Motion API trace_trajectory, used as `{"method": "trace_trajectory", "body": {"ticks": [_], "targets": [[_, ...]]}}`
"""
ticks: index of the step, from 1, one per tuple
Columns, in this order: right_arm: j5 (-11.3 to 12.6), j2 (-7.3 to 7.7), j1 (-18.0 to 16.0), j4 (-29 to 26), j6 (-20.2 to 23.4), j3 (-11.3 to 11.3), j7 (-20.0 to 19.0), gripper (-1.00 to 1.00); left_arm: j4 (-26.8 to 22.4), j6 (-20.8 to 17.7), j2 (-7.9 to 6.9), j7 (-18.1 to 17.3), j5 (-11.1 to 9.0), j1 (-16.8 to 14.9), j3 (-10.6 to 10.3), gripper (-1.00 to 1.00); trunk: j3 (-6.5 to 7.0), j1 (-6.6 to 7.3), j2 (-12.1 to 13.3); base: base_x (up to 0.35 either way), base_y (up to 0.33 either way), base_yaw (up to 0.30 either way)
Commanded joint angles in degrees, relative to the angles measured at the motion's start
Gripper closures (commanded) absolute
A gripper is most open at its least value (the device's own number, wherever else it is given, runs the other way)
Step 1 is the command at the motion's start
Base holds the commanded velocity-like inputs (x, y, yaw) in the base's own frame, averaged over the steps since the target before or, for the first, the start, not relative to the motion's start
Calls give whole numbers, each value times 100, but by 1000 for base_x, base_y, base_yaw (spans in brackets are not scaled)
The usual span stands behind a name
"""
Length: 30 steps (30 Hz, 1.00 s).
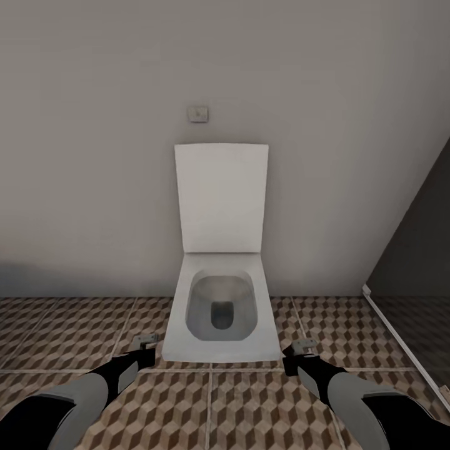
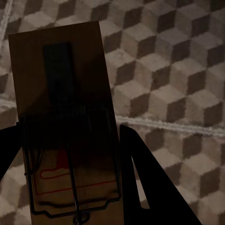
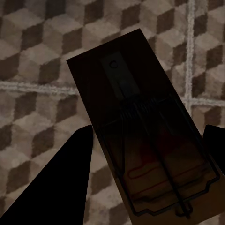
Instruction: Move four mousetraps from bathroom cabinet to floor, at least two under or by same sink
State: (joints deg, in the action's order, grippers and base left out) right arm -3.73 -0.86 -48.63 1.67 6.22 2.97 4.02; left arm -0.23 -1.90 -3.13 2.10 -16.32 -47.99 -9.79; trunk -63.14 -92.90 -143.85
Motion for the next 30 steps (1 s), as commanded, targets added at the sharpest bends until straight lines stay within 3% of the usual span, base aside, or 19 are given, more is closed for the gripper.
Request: {"method": "trace_trajectory", "body": {"ticks": [1, 10, 30], "targets": [[-40, -2, -7, 9, 19, 28, 20, 100, -3, -21, -1, 14, -31, -3, -49, 100, -5, 1, -2, 54, 0, 0], [-40, -2, -7, 9, 19, 28, 20, 100, -3, -14, -11, 11, -30, -3, -49, 100, -5, 1, -2, 118, 0, 0], [-36, 17, -7, 9, 22, 28, 20, 100, -3, -29, -5, 11, -29, -5, -49, 100, -5, 1, -2, 6, 0, 0]]}}
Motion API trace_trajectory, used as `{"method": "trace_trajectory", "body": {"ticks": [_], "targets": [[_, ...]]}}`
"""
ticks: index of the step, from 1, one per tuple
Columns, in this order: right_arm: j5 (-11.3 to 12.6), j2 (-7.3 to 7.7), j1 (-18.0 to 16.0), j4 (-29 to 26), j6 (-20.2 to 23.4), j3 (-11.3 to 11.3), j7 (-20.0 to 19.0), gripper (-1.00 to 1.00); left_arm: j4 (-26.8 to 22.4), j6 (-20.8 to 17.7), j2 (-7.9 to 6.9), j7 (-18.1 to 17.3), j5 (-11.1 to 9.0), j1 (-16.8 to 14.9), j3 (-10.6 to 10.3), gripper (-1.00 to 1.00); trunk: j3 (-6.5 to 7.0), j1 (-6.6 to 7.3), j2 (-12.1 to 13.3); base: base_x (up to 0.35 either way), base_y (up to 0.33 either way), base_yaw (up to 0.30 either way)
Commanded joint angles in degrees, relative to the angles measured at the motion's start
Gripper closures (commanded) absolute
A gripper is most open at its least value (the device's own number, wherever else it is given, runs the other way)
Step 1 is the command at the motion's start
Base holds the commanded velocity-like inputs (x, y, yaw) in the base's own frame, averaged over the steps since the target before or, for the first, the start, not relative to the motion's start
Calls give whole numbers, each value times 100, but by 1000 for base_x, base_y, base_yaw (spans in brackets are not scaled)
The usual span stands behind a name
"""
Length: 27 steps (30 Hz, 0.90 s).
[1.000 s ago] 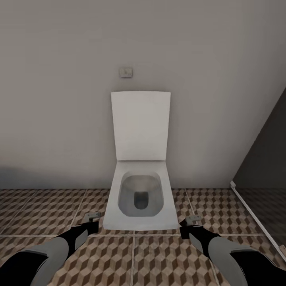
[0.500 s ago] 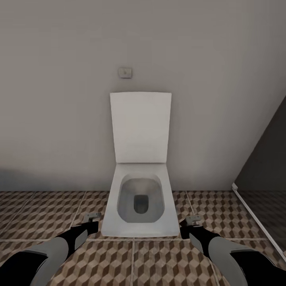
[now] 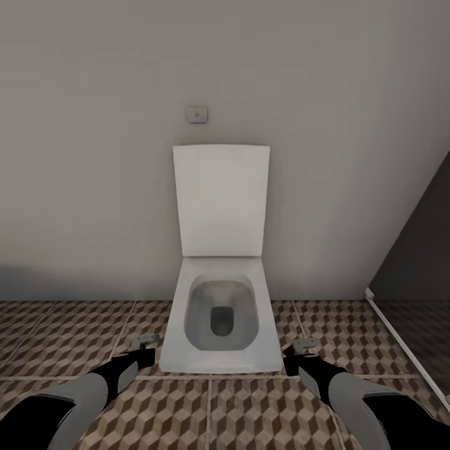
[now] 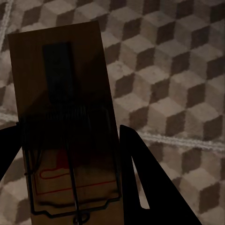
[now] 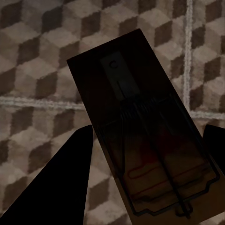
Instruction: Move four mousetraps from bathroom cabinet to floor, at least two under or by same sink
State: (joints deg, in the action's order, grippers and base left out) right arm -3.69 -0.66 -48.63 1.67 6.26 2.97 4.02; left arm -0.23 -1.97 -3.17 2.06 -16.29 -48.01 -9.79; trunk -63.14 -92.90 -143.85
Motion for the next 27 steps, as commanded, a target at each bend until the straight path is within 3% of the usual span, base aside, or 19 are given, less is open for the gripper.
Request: {"method": "trace_trajectory", "body": {"ticks": [1, 22, 27], "targets": [[-39, -1, -7, 9, 19, 28, 20, 100, -3, -22, 0, 15, -32, -2, -49, 100, -5, 1, -2, 0, 0, 0], [-35, -4, -7, 9, 25, 28, 17, 100, -3, -49, 9, 13, -32, -3, -49, 100, -5, 1, -2, 0, 0, 0], [-34, -4, -7, 9, 24, 28, 19, 100, -3, -54, 9, 13, -32, 0, -49, 100, -115, -12, -9, 0, 0, 0]]}}
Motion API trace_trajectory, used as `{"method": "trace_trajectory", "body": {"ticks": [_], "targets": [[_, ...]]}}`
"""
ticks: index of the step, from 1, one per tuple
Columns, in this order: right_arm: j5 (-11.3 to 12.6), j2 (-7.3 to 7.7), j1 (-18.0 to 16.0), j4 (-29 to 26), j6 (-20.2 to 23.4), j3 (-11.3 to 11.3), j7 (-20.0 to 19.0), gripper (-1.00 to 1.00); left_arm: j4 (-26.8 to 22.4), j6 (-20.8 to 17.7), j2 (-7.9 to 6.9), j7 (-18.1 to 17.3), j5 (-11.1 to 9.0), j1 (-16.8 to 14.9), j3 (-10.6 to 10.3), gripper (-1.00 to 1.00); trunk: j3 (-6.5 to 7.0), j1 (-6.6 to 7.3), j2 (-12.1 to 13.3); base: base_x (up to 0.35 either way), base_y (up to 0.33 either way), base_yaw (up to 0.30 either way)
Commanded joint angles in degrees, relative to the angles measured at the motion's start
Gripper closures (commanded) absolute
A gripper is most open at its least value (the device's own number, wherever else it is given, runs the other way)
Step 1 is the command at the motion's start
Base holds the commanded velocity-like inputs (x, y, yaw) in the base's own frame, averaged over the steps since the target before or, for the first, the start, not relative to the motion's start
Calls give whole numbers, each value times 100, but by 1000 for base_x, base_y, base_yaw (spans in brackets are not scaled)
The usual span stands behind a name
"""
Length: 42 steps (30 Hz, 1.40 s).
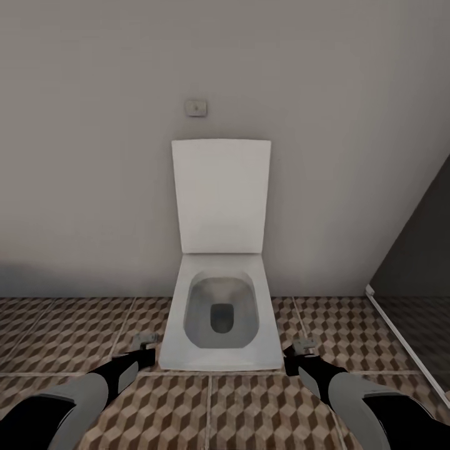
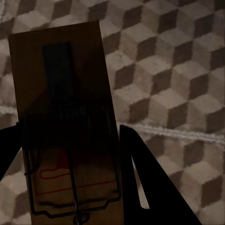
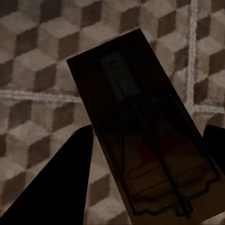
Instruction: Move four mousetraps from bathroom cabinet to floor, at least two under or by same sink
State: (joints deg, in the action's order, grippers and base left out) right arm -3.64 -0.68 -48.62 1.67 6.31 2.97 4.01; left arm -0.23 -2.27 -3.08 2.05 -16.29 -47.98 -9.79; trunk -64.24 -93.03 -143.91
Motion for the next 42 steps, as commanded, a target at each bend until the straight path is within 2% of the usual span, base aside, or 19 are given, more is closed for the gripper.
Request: {"method": "trace_trajectory", "body": {"ticks": [1, 7, 12, 25, 42], "targets": [[-40, -2, -7, 9, 19, 29, 20, 100, -3, -26, 0, 15, -32, -2, -50, 100, -27, -1, -4, 0, 0, 0], [-40, -2, -7, 9, 18, 29, 20, 100, -3, -31, 0, 10, -32, -6, -50, 100, -160, -16, -12, 0, 0, 0], [-40, -2, -7, 9, 16, 29, 21, 100, -3, -24, -6, 14, -36, -5, -50, 100, -160, -16, -12, 0, 0, 0], [-40, -10, -7, 9, 12, 29, 18, 100, -3, -29, -9, 12, -35, -4, -50, 100, -448, -50, -29, 0, 0, 0], [-15, -18, -7, 9, -27, 29, 21, 100, -3, 7, -9, 15, -41, -5, -50, 100, -448, -50, -29, 0, 0, 0]]}}
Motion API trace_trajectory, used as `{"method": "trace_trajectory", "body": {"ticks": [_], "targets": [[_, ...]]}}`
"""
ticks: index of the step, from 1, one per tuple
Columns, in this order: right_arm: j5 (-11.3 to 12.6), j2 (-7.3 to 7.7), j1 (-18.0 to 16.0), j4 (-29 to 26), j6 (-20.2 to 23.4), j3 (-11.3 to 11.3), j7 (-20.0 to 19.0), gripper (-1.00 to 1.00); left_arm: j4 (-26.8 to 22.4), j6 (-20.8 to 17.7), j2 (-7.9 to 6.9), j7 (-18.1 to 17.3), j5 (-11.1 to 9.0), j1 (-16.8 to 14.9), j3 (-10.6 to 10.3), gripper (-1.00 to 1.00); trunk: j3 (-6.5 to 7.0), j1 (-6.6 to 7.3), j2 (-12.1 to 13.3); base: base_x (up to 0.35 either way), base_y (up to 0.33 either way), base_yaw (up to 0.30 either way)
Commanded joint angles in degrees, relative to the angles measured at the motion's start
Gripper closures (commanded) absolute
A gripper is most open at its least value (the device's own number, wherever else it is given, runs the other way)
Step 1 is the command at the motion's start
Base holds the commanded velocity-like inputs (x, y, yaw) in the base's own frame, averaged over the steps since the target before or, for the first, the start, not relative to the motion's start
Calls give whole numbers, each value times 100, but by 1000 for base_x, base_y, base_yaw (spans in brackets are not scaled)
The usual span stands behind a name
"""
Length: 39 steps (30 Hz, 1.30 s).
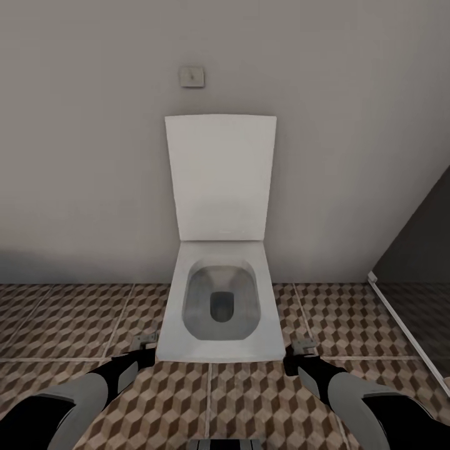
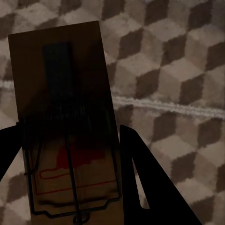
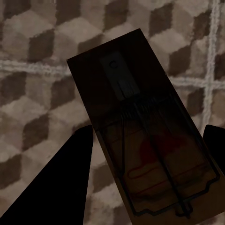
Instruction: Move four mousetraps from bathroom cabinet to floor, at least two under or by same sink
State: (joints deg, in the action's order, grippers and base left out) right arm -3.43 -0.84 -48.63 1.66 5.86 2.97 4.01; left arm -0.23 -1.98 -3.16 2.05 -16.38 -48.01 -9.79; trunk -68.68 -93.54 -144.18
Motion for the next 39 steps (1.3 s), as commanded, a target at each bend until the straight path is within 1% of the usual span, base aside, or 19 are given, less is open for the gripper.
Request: {"method": "trace_trajectory", "body": {"ticks": [1, 6, 12, 27, 39], "targets": [[-31, -3, -6, 9, -11, 28, 20, 100, -3, -19, 0, 15, -32, -3, -49, 100, -4, 1, -2, 0, 0, 0], [-7, -16, -6, 9, -307, 28, 20, 100, -3, -1, 4, 15, -25, -3, -49, 100, -4, 1, -2, 0, 0, 0], [-1, -24, -6, 9, -430, 28, 20, 100, -3, 7, 8, 15, -23, -2, -49, 100, -4, 1, -2, 0, 0, 0], [-9, -30, 76, 9, -474, 28, 20, 100, -3, 18, 9, 15, -17, -5, -49, 100, -4, 1, -2, 0, 0, 0], [-16, -29, 81, 9, -471, 28, 20, 100, -3, 22, -38, 15, -28, -5, -49, 100, -4, 1, -2, 0, 0, 0]]}}
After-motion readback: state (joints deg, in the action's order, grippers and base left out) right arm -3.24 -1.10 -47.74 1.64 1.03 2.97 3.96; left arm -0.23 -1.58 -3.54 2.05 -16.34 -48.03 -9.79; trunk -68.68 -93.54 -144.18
